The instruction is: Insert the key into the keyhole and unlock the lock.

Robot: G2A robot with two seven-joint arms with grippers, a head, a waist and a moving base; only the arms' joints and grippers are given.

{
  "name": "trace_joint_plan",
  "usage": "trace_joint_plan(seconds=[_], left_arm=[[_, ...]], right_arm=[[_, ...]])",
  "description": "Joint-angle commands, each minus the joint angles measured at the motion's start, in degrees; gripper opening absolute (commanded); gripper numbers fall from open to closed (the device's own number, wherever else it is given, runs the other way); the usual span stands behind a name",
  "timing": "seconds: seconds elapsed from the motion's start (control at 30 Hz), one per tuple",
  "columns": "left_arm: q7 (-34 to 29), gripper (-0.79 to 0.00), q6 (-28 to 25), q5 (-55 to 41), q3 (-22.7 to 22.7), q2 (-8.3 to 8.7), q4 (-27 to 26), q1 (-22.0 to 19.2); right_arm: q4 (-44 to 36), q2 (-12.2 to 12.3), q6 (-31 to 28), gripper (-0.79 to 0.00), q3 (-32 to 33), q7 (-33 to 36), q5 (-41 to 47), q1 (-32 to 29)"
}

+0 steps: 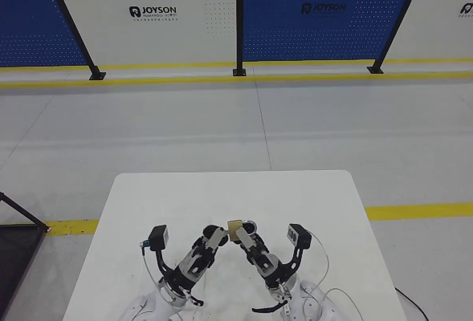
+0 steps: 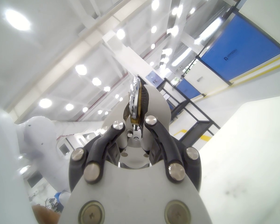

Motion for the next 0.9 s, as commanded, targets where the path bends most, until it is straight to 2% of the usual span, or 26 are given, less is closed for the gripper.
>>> trace_joint_plan(seconds=[0.0, 0.13, 0.5, 0.7, 0.87], left_arm=[[-0.04, -0.471, 0.09, 0.08, -0.02, 0.0, 0.01, -0.04], [0.04, -0.474, 0.02, -0.01, -0.26, 0.01, 0.14, -0.08], [-0.31, -0.619, -0.75, 0.0, -0.77, 0.09, 0.36, 0.13], [-0.47, -0.65, -0.97, 0.53, -0.65, 0.08, 0.41, 0.07], [0.13, -0.705, -0.67, 2.23, -0.61, 0.02, 0.54, 0.05]], right_arm=[[-0.02, -0.01, -0.08, -0.785, 0.25, 0.11, 0.12, -0.06], [-0.08, -0.03, -0.46, -0.785, 0.78, 0.21, 0.3, -0.35], [0.16, -0.23, -0.9, -0.785, 1.44, 1.03, 0.88, -0.61], [0.55, -0.46, -0.86, -0.785, 1.47, 1.33, 0.87, -0.49], [0.71, -0.61, -0.94, -0.785, 1.53, 1.58, 1.04, -0.49]])
